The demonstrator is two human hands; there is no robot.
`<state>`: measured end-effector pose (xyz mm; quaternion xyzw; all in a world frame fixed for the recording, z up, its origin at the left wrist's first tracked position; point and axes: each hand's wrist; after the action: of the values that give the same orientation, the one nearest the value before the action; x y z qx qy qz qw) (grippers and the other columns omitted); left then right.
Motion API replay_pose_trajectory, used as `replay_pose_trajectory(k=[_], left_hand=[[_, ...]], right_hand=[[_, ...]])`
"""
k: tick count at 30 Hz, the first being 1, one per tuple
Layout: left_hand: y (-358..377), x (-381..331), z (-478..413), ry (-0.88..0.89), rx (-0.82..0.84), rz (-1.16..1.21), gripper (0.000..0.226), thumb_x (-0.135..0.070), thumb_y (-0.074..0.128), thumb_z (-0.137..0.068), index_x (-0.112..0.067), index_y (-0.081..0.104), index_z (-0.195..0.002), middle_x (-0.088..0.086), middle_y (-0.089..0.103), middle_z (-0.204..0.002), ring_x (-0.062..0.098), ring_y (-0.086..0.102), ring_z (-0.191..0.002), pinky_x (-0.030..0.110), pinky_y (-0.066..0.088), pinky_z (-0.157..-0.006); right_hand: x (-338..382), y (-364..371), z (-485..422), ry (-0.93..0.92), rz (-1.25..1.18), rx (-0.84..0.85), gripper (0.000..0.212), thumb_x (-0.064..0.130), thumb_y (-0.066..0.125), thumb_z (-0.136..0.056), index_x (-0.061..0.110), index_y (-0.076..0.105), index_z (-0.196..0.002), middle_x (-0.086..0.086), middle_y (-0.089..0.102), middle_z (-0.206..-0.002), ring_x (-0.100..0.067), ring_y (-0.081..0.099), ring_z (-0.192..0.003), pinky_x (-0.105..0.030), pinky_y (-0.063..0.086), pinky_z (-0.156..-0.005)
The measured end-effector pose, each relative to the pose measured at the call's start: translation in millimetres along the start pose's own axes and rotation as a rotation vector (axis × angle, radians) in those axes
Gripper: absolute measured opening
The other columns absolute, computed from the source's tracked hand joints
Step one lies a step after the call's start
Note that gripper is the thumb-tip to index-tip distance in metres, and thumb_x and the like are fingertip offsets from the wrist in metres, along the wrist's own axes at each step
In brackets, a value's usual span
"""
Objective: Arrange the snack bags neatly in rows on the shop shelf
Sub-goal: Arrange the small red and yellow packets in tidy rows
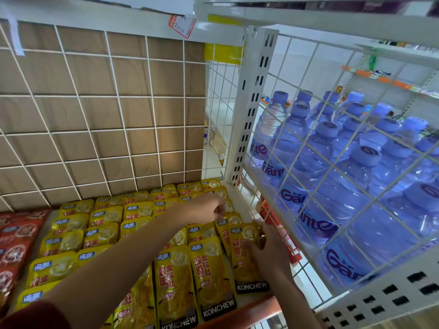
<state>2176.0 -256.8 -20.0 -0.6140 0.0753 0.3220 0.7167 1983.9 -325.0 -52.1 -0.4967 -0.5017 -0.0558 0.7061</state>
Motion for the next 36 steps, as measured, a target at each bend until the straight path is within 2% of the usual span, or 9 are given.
replay_pose_trajectory(k=[4, 8, 11, 17, 23, 26, 29, 31, 36], left_hand=[[-1.5, 3.2, 0.9, 0.008, -0.004, 0.023, 0.009, -0.018, 0.064, -0.087, -0.017, 0.055, -0.084, 0.002, 0.057, -0.089, 0.015, 0.052, -0.080, 0.026, 0.040, -0.067], [-1.5, 4.0, 0.0, 0.016, -0.020, 0.039, 0.007, -0.016, 0.065, -0.086, -0.015, 0.058, -0.085, 0.000, 0.058, -0.087, 0.013, 0.053, -0.079, 0.023, 0.039, -0.063], [-0.7, 5.6, -0.8, 0.020, -0.027, 0.047, 0.009, -0.016, 0.065, -0.086, -0.018, 0.056, -0.083, -0.006, 0.054, -0.079, 0.012, 0.052, -0.077, 0.020, 0.038, -0.061], [0.7, 6.0, 0.0, 0.010, -0.049, 0.040, 0.008, -0.019, 0.065, -0.086, -0.015, 0.059, -0.088, -0.005, 0.054, -0.081, 0.011, 0.052, -0.078, 0.020, 0.038, -0.063], [-0.2, 5.2, 2.4, 0.013, -0.066, 0.049, 0.012, -0.020, 0.066, -0.085, -0.013, 0.063, -0.093, -0.004, 0.057, -0.084, 0.011, 0.053, -0.079, 0.017, 0.037, -0.061], [-2.7, 6.3, 7.0, 0.026, -0.072, 0.050, 0.016, -0.022, 0.068, -0.083, -0.013, 0.064, -0.096, -0.006, 0.057, -0.085, 0.008, 0.053, -0.079, 0.015, 0.038, -0.061], [-6.4, 9.2, 14.4, 0.035, -0.054, 0.003, 0.021, -0.023, 0.069, -0.082, -0.011, 0.063, -0.098, -0.006, 0.056, -0.084, 0.009, 0.053, -0.079, 0.024, 0.043, -0.069], [-8.4, 11.0, 19.3, 0.040, -0.045, -0.038, 0.022, -0.022, 0.070, -0.081, -0.010, 0.063, -0.098, -0.004, 0.056, -0.085, 0.011, 0.053, -0.079, 0.029, 0.045, -0.072], [-8.9, 12.5, 23.8, 0.022, -0.010, -0.051, 0.022, -0.017, 0.070, -0.081, -0.009, 0.063, -0.101, 0.003, 0.062, -0.092, 0.012, 0.055, -0.082, 0.025, 0.045, -0.072]], right_hand=[[1.6, -4.6, -2.8, -0.051, -0.018, 0.101, 0.051, 0.019, 0.073, -0.077, 0.022, 0.056, -0.125, 0.009, 0.059, -0.098, -0.008, 0.057, -0.083, -0.029, 0.050, -0.081], [5.4, -3.2, -3.3, -0.102, 0.028, 0.186, 0.049, 0.019, 0.070, -0.081, 0.023, 0.053, -0.126, 0.012, 0.055, -0.099, 0.003, 0.051, -0.080, -0.005, 0.039, -0.068], [7.5, -3.3, -1.7, -0.119, 0.071, 0.184, 0.049, 0.022, 0.068, -0.083, 0.025, 0.051, -0.128, 0.010, 0.052, -0.104, -0.004, 0.050, -0.087, -0.002, 0.034, -0.065], [6.6, -1.5, -3.5, -0.128, 0.116, 0.174, 0.049, 0.025, 0.067, -0.083, 0.028, 0.050, -0.129, 0.008, 0.047, -0.098, 0.007, 0.042, -0.073, -0.005, 0.033, -0.060], [4.9, -0.5, -4.5, -0.131, 0.117, 0.175, 0.050, 0.025, 0.067, -0.084, 0.027, 0.049, -0.131, 0.007, 0.044, -0.099, 0.005, 0.042, -0.074, -0.006, 0.035, -0.062], [4.6, -0.8, -3.2, -0.125, 0.089, 0.165, 0.050, 0.025, 0.068, -0.083, 0.027, 0.050, -0.130, 0.006, 0.044, -0.102, 0.004, 0.046, -0.078, -0.010, 0.039, -0.068], [4.4, -1.2, -1.5, -0.113, 0.077, 0.168, 0.049, 0.026, 0.067, -0.083, 0.028, 0.050, -0.130, 0.005, 0.044, -0.108, -0.004, 0.050, -0.091, -0.022, 0.045, -0.081], [4.7, -1.2, -0.8, -0.118, 0.079, 0.171, 0.048, 0.025, 0.067, -0.084, 0.027, 0.050, -0.129, 0.006, 0.047, -0.109, -0.005, 0.052, -0.092, -0.025, 0.047, -0.083], [3.8, -0.5, -2.2, -0.123, 0.091, 0.165, 0.048, 0.025, 0.067, -0.084, 0.027, 0.050, -0.129, 0.006, 0.050, -0.110, -0.005, 0.053, -0.091, -0.027, 0.048, -0.085]])
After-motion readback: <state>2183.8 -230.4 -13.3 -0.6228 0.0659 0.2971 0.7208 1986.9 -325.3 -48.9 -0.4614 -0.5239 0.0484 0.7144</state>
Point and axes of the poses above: each hand's wrist, its own z-axis away from the middle knuckle, its own y-axis out of the palm, x = y × z
